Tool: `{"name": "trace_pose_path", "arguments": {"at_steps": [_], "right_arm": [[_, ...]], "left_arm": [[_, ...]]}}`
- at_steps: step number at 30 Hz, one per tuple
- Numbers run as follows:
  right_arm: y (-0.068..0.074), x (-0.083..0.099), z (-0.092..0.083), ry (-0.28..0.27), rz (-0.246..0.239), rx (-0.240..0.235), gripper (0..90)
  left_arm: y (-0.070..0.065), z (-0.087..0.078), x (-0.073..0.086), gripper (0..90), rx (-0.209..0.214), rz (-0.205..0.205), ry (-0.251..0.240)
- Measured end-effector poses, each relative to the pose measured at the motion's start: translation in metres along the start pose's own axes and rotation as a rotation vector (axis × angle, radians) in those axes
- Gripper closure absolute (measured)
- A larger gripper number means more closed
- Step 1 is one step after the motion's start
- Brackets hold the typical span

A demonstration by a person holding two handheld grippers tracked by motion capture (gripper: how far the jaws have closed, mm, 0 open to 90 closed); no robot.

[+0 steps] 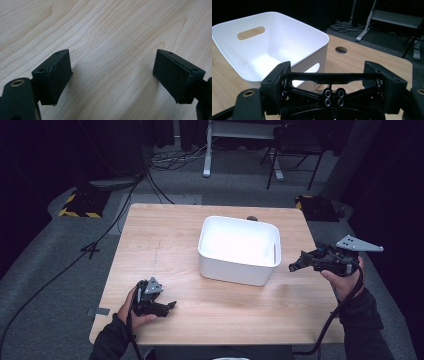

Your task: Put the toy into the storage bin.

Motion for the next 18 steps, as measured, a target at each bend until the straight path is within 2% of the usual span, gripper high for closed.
{"name": "trace_pose_path", "arguments": {"at_steps": [6, 18], "right_arm": [[-0.001, -0.013, -0.005, -0.026, -0.01, 0.001, 24.4], [0.007, -0.046, -0.009, -0.052, -0.054, -0.007, 24.4]], "left_arm": [[0.0, 0.0, 0.0, 15.5, 0.0, 0.0, 0.0], [0.0, 0.0, 0.0, 15.5, 0.001, -0.002, 0.0]]}}
Point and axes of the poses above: each handheld gripper's, and its own axes: z roughly forward along the jaws, x roughly out of its underside, y roughly to its left, the point moved 5 cm from there along z, roughly forward along the jaws, and after that the axes turned 11 degrees about -x, right-handed, at the moved point
